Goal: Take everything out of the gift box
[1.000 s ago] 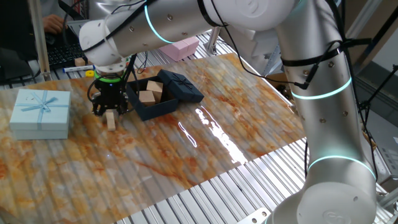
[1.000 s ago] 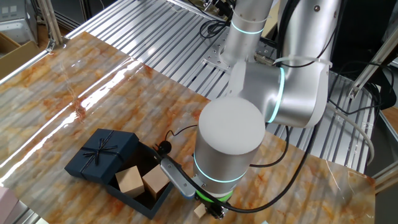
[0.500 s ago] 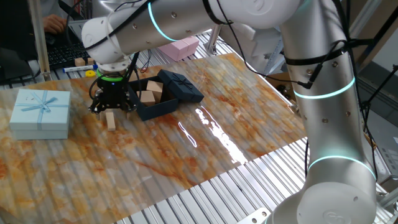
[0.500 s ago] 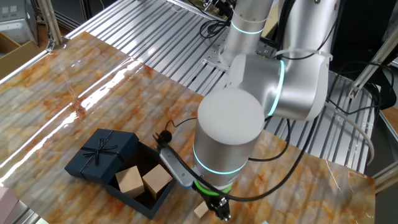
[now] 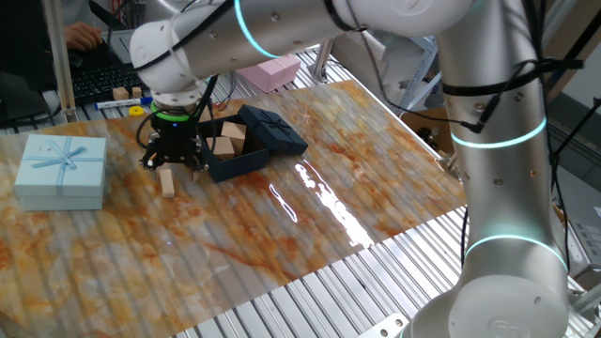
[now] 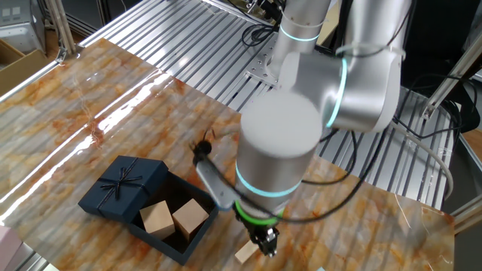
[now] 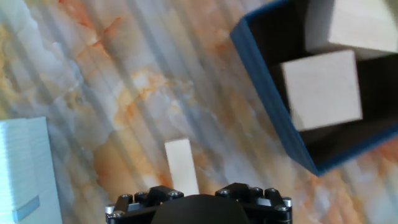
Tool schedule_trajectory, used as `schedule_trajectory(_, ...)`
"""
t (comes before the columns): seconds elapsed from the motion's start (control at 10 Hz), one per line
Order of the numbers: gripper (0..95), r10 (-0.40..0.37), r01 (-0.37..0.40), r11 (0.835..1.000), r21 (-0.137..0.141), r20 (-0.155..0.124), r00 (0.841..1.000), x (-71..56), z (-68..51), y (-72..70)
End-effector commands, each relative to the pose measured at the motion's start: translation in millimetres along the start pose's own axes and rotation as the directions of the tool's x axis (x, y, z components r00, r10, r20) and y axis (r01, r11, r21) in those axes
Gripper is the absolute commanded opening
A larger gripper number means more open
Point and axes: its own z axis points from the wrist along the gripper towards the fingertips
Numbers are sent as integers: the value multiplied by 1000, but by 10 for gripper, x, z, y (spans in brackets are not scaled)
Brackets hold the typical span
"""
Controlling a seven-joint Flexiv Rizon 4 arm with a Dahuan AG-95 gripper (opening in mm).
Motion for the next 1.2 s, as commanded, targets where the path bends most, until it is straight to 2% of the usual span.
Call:
schedule_trajectory(0.1, 760, 0, 0, 1000, 0, 5, 1000, 15, -75, -25)
schedule_trajectory(0.2, 760, 6, -6, 1000, -2, 6, 1000, 6, -137, -36)
schedule_trajectory(0.5, 760, 17, -17, 999, 28, 9, 1000, -107, -264, -106)
schedule_trajectory(0.7, 760, 20, -20, 999, 32, 14, 1000, -186, -354, -198)
schedule_trajectory(0.8, 950, 58, -59, 998, 34, 16, 998, -221, -386, -238)
schedule_trajectory(0.9, 760, 58, -59, 997, 45, 23, 998, -264, -423, -284)
schedule_trajectory(1.0, 760, 76, -77, 996, 54, 26, 997, -296, -447, -314)
schedule_trajectory(1.1, 760, 100, -101, 994, 51, 27, 995, -350, -479, -351)
schedule_trajectory(1.2, 950, 85, -87, 995, 54, 29, 996, -397, -502, -378)
